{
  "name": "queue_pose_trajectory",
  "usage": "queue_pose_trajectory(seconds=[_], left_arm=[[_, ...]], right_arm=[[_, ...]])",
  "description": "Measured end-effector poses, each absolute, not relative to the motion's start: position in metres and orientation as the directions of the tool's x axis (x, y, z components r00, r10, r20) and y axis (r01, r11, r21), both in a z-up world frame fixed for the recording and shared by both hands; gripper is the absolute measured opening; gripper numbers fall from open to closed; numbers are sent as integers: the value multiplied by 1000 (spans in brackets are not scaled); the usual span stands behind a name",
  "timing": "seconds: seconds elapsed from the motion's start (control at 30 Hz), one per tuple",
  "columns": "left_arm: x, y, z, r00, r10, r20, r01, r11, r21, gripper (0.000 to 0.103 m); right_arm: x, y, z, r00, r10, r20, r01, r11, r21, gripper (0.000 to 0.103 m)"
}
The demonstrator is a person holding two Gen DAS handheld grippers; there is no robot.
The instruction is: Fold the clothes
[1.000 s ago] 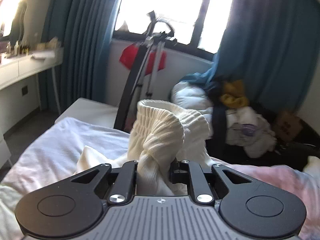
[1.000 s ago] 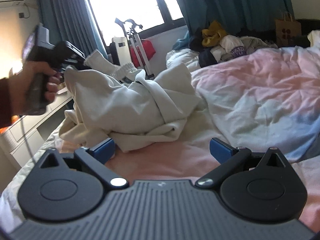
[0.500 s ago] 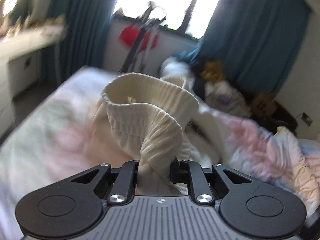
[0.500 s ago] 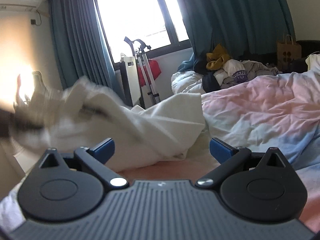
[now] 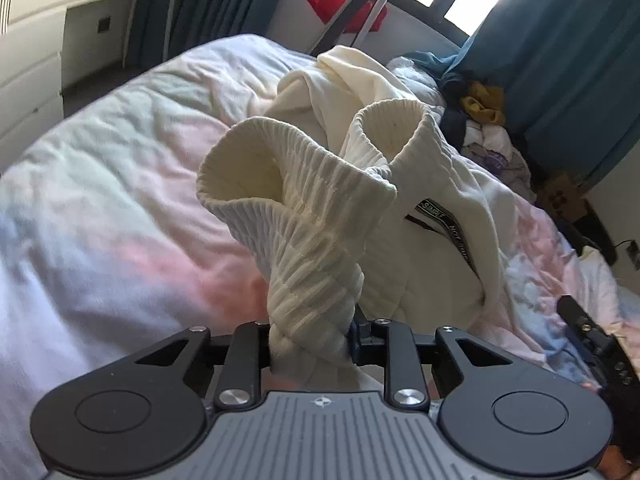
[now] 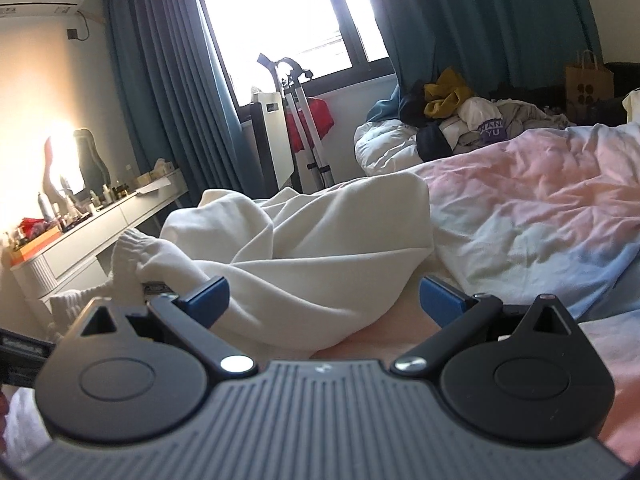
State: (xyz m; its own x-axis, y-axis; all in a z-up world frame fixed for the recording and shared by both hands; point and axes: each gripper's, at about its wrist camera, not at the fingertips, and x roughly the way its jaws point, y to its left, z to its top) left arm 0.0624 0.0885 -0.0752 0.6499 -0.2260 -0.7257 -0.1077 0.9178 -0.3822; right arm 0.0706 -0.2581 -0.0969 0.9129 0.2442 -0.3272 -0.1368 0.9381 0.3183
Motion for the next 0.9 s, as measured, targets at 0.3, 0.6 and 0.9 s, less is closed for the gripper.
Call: queue_pose_trajectory(seconds=[0.3,0.6,0.9], left_arm=[[33,94,-64,661,-171,-731,-77,953,-293,57],[30,87,-41,681,-61,-730,23,998,-61,75],[47,86,-46,708,-70,-703,132,991,34,80]], right_arm=[[78,-255,-101,900,275,-337,-157,928,337,103],[79,-247,-104,893,279,-354,-172,937,305,103],[87,-247,-108,891,305,-335,-194,925,325,103]])
